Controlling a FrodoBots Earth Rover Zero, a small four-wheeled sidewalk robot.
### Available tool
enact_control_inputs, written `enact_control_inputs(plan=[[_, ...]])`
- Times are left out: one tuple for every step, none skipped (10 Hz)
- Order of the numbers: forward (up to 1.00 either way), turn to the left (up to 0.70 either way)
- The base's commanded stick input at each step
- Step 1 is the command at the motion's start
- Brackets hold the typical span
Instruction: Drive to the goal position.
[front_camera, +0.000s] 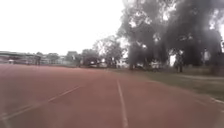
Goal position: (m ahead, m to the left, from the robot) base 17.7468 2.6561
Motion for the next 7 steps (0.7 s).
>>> enact_control_inputs(plan=[[0.70,0.00],[0.70,0.00],[0.70,0.00],[0.70,0.00],[0.70,0.00],[0.70,0.00],[0.70,0.00]])
